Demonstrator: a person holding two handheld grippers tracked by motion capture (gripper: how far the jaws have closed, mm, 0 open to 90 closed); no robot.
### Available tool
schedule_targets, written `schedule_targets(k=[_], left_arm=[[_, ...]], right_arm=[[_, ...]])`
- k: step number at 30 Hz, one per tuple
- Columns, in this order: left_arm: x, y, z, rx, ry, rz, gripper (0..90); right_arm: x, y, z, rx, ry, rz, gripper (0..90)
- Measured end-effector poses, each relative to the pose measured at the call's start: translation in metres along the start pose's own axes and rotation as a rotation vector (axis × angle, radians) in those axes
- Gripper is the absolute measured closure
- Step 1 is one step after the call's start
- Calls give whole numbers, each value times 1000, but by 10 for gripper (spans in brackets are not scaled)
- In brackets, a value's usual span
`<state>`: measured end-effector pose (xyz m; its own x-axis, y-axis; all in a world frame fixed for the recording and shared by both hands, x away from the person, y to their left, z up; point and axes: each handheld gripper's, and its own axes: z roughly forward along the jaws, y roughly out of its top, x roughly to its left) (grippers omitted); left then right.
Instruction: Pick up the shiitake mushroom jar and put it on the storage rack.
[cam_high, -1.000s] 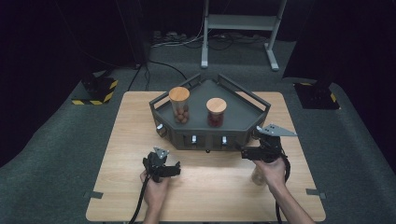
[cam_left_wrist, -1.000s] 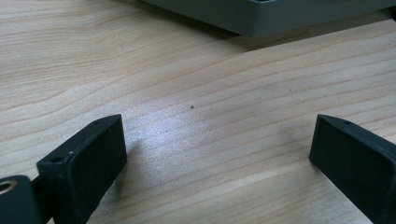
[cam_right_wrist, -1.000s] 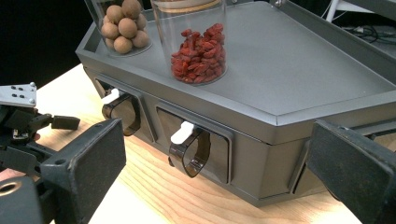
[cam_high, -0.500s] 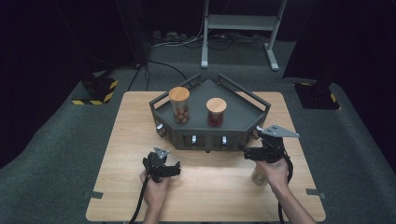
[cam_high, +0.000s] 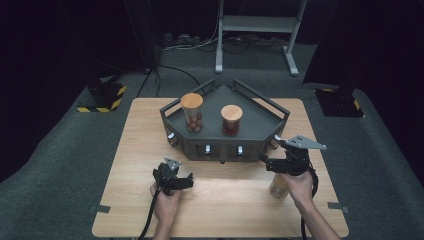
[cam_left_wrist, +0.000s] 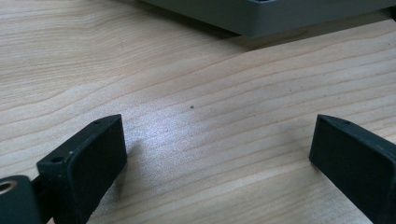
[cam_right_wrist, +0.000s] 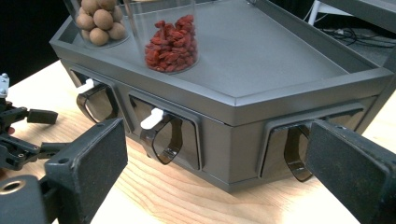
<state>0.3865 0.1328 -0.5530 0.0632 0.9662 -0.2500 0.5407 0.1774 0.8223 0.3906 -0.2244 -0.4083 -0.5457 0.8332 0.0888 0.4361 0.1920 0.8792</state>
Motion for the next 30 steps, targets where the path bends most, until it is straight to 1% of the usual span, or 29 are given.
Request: schedule_targets(k=[8, 22, 30], left_arm=[[0, 0, 0, 1, 0, 1, 38], [0, 0, 0, 0, 0, 0, 38], [0, 0, 0, 1, 0, 1, 38]], right_arm=[[-3, -4, -2, 0, -1, -3, 56], [-11, -16, -6, 1, 4, 13, 58], [-14, -21, -9, -10, 7, 16, 59]])
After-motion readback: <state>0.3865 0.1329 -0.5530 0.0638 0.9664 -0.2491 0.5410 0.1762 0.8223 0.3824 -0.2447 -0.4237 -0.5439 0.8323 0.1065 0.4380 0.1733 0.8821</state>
